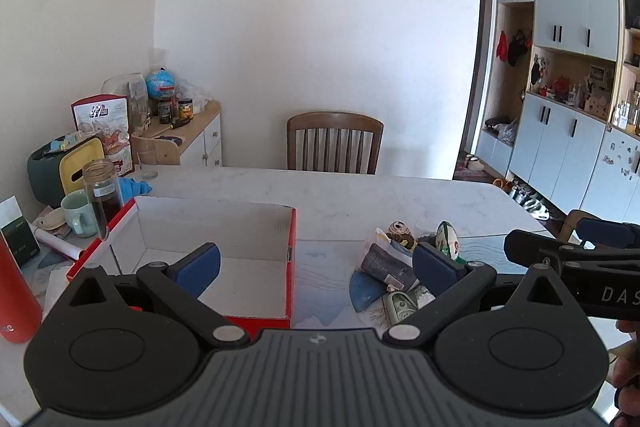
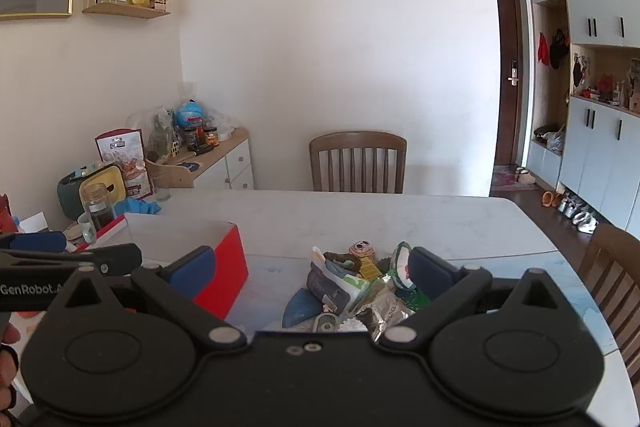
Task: Organize objects
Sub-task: 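Move both grippers toward the pile of items on the blue plate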
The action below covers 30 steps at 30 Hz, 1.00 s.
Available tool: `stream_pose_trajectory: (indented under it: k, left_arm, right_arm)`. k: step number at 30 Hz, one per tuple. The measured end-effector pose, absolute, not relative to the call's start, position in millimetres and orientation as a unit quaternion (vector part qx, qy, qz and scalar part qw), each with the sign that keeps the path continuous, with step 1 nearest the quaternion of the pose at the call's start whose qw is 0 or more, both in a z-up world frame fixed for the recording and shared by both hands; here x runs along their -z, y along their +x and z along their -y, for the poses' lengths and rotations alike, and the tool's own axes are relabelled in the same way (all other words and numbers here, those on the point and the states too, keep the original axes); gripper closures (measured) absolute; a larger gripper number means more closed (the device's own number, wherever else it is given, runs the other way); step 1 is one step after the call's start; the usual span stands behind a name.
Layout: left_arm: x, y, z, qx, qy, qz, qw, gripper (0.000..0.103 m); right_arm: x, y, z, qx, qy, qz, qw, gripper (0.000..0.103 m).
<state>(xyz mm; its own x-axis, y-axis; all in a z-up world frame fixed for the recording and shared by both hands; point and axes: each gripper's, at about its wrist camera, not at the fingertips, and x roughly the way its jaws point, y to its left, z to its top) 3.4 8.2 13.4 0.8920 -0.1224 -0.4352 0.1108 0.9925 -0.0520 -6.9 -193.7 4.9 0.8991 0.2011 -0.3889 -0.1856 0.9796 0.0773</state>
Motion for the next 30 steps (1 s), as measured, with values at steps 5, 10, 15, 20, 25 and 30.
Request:
stream_pose_trajectory:
  k: [5, 10, 15, 20, 25, 30]
  left_arm:
    - [-10.2, 10.1, 0.1, 0.075, -0.013, -0.228, 0.971, 0.000]
    - [-6.4, 20.3, 12.9, 0.076, -0.010, -0.234, 0.969, 0.000]
    - [-0.9, 33.9, 31.3, 0.074, -0.004, -0.247, 0.966, 0.000]
    - [6.8, 51.0, 48.6, 0.072, -0.007, -0.270, 0.960, 0.000]
    - [19.7, 69.6, 64.5, 0.082, -0.008, -0.303, 0.950, 0.000]
    - [37.5, 85.0, 85.0, 0.107, 0.006, -0.319, 0.942, 0.000]
  right_arm:
    - [-2.2, 0.0, 201.5, -0.107, 0.024, -0.205, 0.973, 0.001]
    - [-0.3, 4.3, 208.2, -0.111, 0.026, -0.205, 0.972, 0.001]
    - [3.2, 18.8, 223.4, -0.113, 0.026, -0.216, 0.969, 0.001]
    - [9.6, 37.5, 236.9, -0.106, 0.011, -0.232, 0.967, 0.001]
    - [17.9, 58.4, 251.9, -0.121, 0.003, -0.256, 0.959, 0.003]
    - [35.8, 90.1, 280.5, -0.118, 0.011, -0.288, 0.950, 0.006]
